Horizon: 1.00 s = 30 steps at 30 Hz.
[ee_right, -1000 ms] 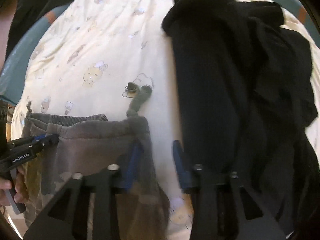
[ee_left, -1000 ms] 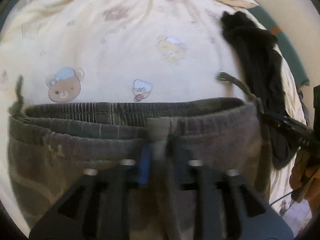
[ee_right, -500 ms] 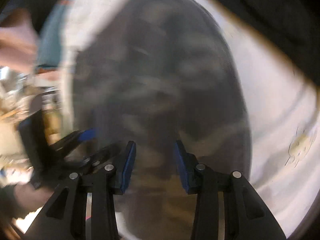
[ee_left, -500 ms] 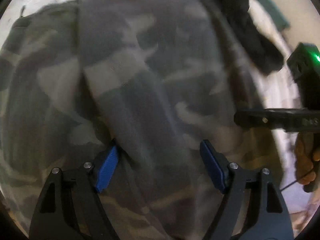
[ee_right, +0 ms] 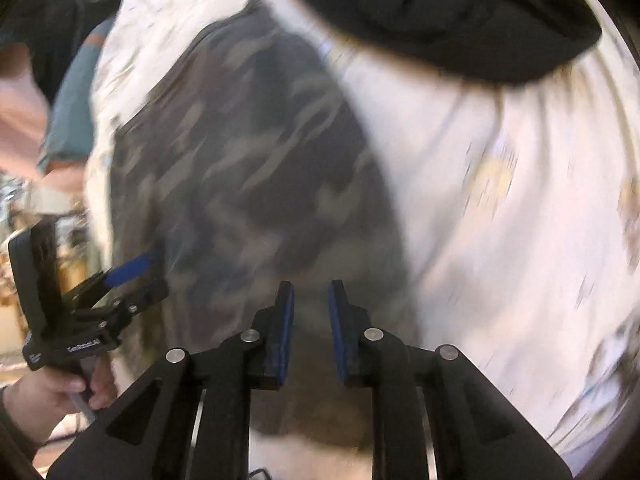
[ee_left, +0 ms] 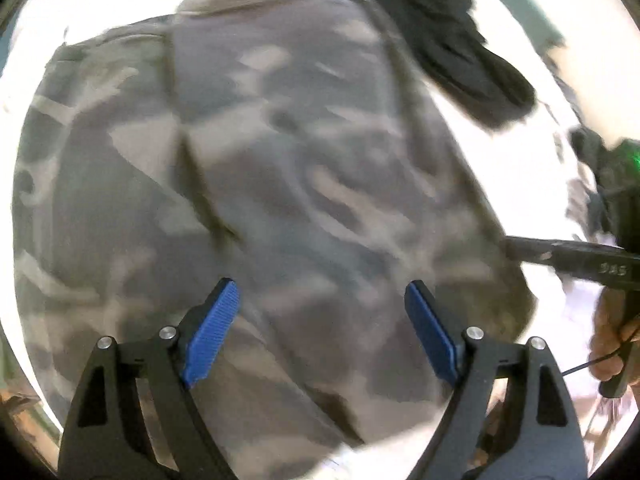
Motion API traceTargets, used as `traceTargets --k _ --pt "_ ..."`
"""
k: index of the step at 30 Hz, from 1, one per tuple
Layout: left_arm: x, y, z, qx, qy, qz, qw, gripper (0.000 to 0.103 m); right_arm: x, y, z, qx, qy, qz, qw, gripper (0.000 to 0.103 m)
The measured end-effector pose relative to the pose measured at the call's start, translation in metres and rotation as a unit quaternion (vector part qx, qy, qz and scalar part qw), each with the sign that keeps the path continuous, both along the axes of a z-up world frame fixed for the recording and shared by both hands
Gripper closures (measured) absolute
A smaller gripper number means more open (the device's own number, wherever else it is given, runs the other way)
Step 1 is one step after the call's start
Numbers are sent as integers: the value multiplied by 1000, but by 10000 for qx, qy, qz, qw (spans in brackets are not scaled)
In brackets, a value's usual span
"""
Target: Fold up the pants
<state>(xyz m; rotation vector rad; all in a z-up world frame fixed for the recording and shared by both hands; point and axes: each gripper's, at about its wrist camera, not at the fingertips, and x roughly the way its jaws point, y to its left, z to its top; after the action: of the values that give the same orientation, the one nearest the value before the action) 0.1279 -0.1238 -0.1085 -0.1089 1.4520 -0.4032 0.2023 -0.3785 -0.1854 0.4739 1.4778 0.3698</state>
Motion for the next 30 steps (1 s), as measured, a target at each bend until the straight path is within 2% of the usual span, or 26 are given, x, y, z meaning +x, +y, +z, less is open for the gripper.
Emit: traceTargets --k 3,4,6,7,9,10,13,14,15,16,17,20,21,22,23,25,28,30 --pt "-31 -25 -13 -300 401 -33 9987 21 -30 6 -16 434 549 -2 9975 82" --pt "-46 -34 -25 -406 646 -80 9971 24 -40 8 -24 384 655 59 9971 82" --pt "-66 -46 -42 -244 820 -218 9961 27 -52 8 -42 37 778 160 9968 85" --pt "-76 -52 -59 57 845 -361 9957 27 -58 6 -45 -230 682 122 9973 85" --pt "-87 -56 -78 246 773 -523 9953 27 -59 -4 -49 -990 280 88 9947 99" --pt "-89 -55 -79 241 676 -594 9957 27 -58 -13 -50 -1152 157 -20 9932 103" --pt "-88 -53 -70 244 815 -520 9950 27 -51 -29 -51 -1211 151 -196 9923 103" --pt "-86 -50 -63 159 904 -391 9950 27 -50 -28 -48 -1140 167 -135 9933 103" --pt "-85 -46 -55 -23 937 -267 9952 27 -52 -30 -40 -988 112 -89 9950 95" --pt "-84 -43 -42 -211 905 -159 9955 27 -54 -29 -30 -804 27 -121 9967 94" --pt "-82 -43 -31 -233 799 -133 9964 27 -59 -30 -20 -536 -60 -181 9984 93" --pt "-76 -42 9 59 56 -26 10000 26 -86 -34 7 189 -296 -595 9976 83" --pt "-72 -35 19 187 -155 112 9996 24 -96 -32 10 438 -322 -765 9956 69" --pt "-67 -24 27 346 -257 347 9985 18 -108 -32 9 725 -259 -951 9925 56" --pt "-63 -18 29 409 -241 501 9976 16 -122 -29 5 956 -135 -1140 9888 37" --pt "-58 6 30 612 -148 767 9951 16 -139 -3 -10 1310 44 -1382 9817 36" --pt "-51 40 35 986 -248 1083 9889 16 -168 21 -45 1932 443 -1788 9637 36" --pt "-46 55 34 1132 -284 1189 9860 16 -178 38 -69 2049 576 -1969 9571 36"
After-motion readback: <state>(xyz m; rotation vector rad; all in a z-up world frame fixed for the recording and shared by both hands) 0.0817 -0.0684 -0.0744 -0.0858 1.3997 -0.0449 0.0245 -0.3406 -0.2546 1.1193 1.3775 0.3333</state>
